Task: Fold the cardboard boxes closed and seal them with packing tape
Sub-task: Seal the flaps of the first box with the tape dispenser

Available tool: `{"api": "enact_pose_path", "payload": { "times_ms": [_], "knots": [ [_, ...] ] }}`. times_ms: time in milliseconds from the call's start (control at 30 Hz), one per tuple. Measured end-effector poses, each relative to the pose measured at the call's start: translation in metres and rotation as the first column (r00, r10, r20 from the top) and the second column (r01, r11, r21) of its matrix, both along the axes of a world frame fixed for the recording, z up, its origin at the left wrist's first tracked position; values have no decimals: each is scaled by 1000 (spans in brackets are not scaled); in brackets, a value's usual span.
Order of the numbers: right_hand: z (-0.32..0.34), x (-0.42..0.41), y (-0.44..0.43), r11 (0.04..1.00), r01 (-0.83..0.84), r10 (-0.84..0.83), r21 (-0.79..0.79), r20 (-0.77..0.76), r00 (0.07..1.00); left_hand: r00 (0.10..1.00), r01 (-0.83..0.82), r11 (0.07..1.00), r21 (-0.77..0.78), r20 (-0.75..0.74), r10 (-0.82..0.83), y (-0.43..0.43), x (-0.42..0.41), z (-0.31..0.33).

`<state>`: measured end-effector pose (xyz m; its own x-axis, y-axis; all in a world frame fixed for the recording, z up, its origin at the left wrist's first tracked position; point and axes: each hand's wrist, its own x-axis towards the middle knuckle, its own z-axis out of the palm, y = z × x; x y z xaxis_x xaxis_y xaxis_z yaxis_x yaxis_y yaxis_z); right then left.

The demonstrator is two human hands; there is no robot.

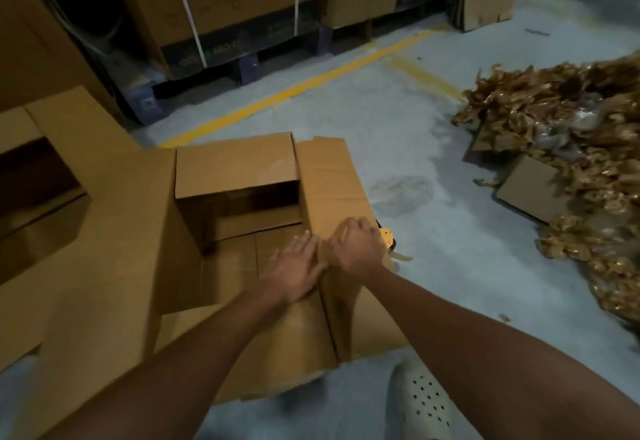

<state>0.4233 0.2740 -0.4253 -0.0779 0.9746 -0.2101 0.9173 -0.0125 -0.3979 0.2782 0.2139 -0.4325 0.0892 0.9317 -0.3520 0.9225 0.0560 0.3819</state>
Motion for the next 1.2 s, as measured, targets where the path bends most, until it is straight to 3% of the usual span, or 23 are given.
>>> {"api": "enact_pose_path", "payload": {
  "times_ms": [100, 200, 300, 400, 633, 700, 767, 833, 900, 1000, 1100, 1200],
  "knots": [
    [3, 25, 0, 956, 213, -235, -204, -94, 967, 997, 0, 996, -90, -81, -7, -8, 21, 4],
    [17, 49, 4, 948, 193, -238, -254, -163, 957, 992, -5, 995, -104, -127, -8, -8, 19, 18],
    [48, 61, 11, 963, 201, -228, -182, -141, 963, 998, -46, 992, -113, 43, 51, -5, 13, 39],
    [87, 45, 11, 984, 142, -159, -111, -172, 972, 962, -137, 989, -51, 232, 145, -6, 8, 63],
    [107, -55, -56, 977, -199, 214, 79, -344, 914, 886, -426, 891, 159, 271, 376, -44, -35, 80],
    [83, -80, -79, 933, -357, 354, 47, -295, 887, 855, -510, 843, 170, 210, 475, -66, -61, 73],
    [53, -94, -99, 871, -489, 478, -53, -142, 867, 844, -530, 823, 204, 37, 534, -91, -91, 62],
    [32, -96, -117, 817, -553, 566, -162, 44, 823, 813, -540, 824, 171, -146, 564, -117, -124, 46],
    [20, -96, -131, 796, -581, 605, -171, 160, 780, 756, -587, 799, 134, -262, 599, -141, -154, 31],
    [24, -101, -134, 802, -571, 597, -173, 199, 777, 676, -671, 720, 177, -253, 692, -160, -173, 17],
    [35, -103, -129, 789, -573, 612, -221, 218, 760, 522, -825, 534, 183, -113, 845, -161, -184, 15],
    [39, -99, -125, 793, -576, 608, -198, 228, 760, 381, -918, 389, 84, -90, 920, -161, -205, 17]
  ]
}}
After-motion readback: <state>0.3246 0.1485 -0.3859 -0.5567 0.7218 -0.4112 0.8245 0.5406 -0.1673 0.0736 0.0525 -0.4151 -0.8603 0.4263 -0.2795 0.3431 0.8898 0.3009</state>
